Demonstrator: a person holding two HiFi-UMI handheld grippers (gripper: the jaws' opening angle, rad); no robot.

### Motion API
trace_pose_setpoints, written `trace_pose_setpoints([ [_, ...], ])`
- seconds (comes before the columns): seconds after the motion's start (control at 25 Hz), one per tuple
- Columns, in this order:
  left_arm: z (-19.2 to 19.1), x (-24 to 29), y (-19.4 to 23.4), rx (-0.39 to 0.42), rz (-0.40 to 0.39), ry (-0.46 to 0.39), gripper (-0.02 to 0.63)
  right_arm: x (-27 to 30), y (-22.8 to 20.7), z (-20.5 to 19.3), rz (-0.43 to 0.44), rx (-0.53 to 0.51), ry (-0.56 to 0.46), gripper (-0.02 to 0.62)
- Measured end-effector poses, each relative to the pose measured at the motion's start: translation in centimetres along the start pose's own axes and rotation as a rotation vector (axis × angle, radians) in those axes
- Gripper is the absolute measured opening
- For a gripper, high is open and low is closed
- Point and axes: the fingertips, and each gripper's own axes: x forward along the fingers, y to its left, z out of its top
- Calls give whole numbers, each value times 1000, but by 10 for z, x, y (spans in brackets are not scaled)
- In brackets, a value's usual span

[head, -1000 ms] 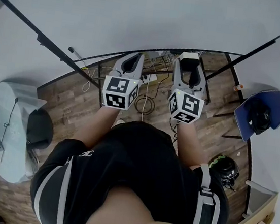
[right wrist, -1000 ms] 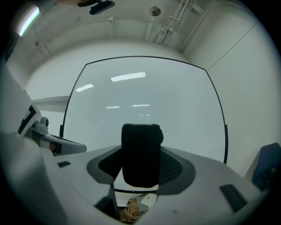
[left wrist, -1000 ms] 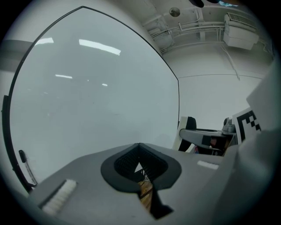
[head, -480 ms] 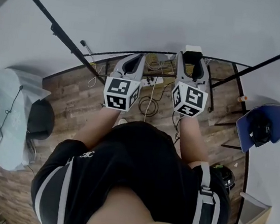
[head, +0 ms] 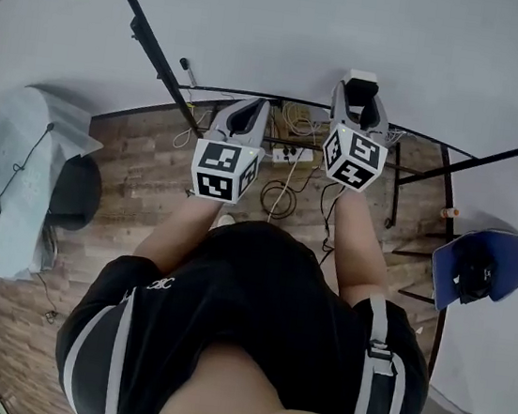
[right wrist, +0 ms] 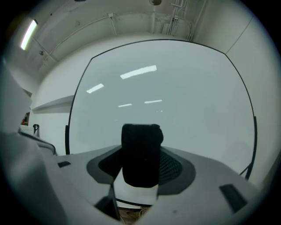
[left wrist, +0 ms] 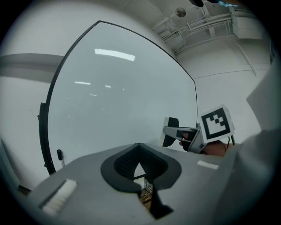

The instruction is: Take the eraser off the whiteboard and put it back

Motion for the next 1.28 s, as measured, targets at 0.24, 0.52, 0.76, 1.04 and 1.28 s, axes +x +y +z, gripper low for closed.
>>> trace_pose_setpoints([
  [0.24,-1,-12,21,-15,57,-5,9,40,10,-22,-21,-38,48,235],
  [0.52,-4,-24,44,-24,116,1,9,67,7,-38,-44,-36,81,235],
  [0.76,-5,-31,53,-26,143,3,9,79,6,-41,-85,-40,82,235],
  [1.04,-8,-37,58,-27,161,11,9,80,7,-40,-117,-40,66,235],
  [1.28,-3,-36,51,-34,138,3,9,69,9,-30,-35,59,-6,278],
])
